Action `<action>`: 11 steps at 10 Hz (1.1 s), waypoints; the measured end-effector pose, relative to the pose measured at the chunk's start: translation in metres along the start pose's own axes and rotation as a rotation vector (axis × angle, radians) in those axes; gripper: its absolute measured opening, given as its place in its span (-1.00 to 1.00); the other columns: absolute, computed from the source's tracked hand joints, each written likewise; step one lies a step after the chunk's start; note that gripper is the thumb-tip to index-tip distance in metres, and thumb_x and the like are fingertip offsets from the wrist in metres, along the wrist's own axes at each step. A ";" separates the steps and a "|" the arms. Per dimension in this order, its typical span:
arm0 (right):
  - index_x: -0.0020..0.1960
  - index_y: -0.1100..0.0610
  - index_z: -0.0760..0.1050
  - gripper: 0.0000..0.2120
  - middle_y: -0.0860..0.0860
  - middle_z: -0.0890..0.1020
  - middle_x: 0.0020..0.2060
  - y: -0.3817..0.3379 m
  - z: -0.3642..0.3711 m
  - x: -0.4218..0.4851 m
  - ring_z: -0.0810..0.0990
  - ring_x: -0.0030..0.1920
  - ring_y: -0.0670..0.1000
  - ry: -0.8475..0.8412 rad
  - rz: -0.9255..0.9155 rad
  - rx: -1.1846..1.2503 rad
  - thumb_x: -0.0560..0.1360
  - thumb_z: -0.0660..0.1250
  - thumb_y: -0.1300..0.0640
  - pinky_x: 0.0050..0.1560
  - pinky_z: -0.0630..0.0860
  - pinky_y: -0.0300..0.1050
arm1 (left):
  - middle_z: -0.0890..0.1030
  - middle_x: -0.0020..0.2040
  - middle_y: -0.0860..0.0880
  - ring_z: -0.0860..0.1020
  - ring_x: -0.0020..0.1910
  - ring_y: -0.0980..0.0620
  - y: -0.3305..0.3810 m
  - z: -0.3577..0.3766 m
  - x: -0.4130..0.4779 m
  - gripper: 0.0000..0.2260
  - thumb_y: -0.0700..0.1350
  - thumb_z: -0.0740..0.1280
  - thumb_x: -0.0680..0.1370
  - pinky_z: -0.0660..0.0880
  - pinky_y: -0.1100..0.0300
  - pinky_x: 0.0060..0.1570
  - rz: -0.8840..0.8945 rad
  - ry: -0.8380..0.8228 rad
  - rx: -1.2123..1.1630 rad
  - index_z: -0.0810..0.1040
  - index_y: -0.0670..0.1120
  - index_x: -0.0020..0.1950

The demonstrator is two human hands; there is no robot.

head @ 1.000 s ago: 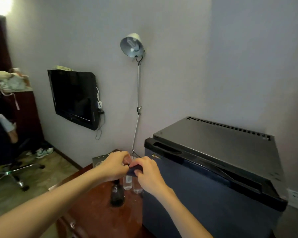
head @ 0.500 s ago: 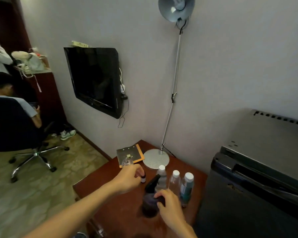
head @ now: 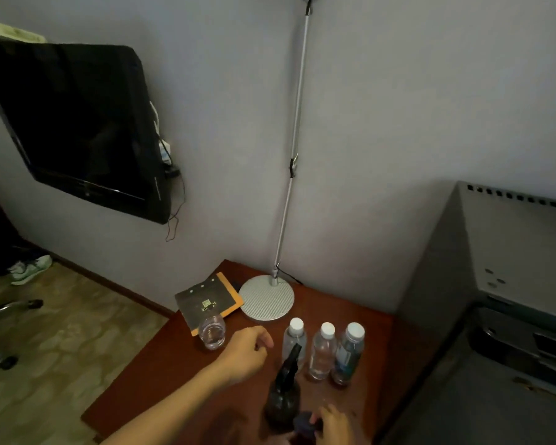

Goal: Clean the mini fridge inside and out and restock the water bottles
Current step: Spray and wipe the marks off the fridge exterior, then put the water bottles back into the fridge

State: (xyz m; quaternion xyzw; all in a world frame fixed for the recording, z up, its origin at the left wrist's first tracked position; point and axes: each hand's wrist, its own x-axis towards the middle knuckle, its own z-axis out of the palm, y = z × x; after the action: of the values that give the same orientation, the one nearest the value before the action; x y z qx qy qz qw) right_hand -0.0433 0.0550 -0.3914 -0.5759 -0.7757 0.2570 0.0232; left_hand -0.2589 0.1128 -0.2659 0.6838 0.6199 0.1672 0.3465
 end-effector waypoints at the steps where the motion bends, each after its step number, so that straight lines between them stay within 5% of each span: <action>1: 0.00 -0.45 0.42 -0.64 0.06 0.43 0.06 0.006 0.004 0.024 0.36 0.30 -0.01 0.025 0.236 0.188 0.53 0.19 0.07 0.08 0.17 -0.16 | 0.61 -0.01 -0.03 0.57 -0.02 0.06 -0.009 0.001 0.020 -0.72 -0.27 0.20 0.49 0.52 0.17 0.01 0.055 -0.074 0.019 0.47 0.13 -0.20; 2: 0.27 -0.07 0.45 -0.68 0.08 0.41 0.28 0.004 0.014 0.033 0.31 0.39 -0.03 -0.036 0.236 -0.014 0.55 0.19 0.16 0.28 0.20 -0.24 | 0.61 -0.02 -0.03 0.57 -0.02 0.06 -0.019 0.004 0.036 -0.74 -0.29 0.20 0.50 0.51 0.19 0.02 0.107 -0.140 0.040 0.50 0.08 -0.15; 3: 0.16 0.03 0.37 -0.81 0.01 0.32 0.41 -0.005 0.020 0.030 0.26 0.43 -0.05 0.093 0.439 0.106 0.58 0.13 0.20 0.32 0.17 -0.28 | 0.60 -0.01 -0.01 0.56 -0.01 0.07 -0.028 0.009 0.049 -0.78 -0.29 0.21 0.52 0.49 0.24 0.01 0.143 -0.184 0.051 0.54 0.02 -0.09; 5: 0.04 -0.08 0.36 -0.82 0.01 0.41 0.32 -0.011 0.026 0.025 0.33 0.37 -0.01 0.182 0.607 0.169 0.54 0.16 0.19 0.29 0.26 -0.19 | 0.59 -0.02 0.01 0.54 -0.03 0.13 -0.040 0.019 0.065 -0.78 -0.31 0.21 0.52 0.39 0.49 -0.16 0.190 -0.279 0.060 0.54 -0.01 -0.06; 6: 0.18 -0.01 0.48 -0.71 0.00 0.44 0.29 -0.012 0.023 0.019 0.35 0.35 -0.01 0.205 0.657 0.142 0.51 0.17 0.20 0.32 0.29 -0.13 | 0.61 -0.04 -0.02 0.56 -0.03 0.10 -0.035 0.022 0.069 -0.76 -0.33 0.21 0.50 0.43 0.39 -0.09 0.211 -0.316 0.065 0.54 0.00 -0.11; 10: 0.25 0.10 0.48 -0.62 0.05 0.42 0.29 -0.019 -0.023 -0.023 0.38 0.31 0.08 0.281 0.542 0.113 0.46 0.16 0.26 0.31 0.33 -0.17 | 0.59 -0.10 0.01 0.56 -0.12 0.10 0.034 0.024 0.040 -0.71 -0.28 0.18 0.48 0.53 0.23 -0.09 0.403 -0.277 0.180 0.45 0.13 -0.22; 11: 0.27 0.12 0.46 -0.61 0.08 0.42 0.28 -0.025 -0.041 -0.045 0.38 0.30 0.11 0.319 0.437 0.055 0.48 0.13 0.27 0.32 0.31 -0.13 | 0.54 -0.08 0.06 0.53 -0.10 0.14 0.053 0.031 0.020 -0.75 -0.28 0.20 0.53 0.41 0.43 -0.20 0.421 -0.202 0.190 0.48 0.09 -0.15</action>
State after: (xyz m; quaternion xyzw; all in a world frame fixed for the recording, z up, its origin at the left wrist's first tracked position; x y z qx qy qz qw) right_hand -0.0366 0.0242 -0.3332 -0.7618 -0.6124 0.1831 0.1048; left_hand -0.1962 0.1242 -0.2549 0.8406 0.4389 0.1075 0.2987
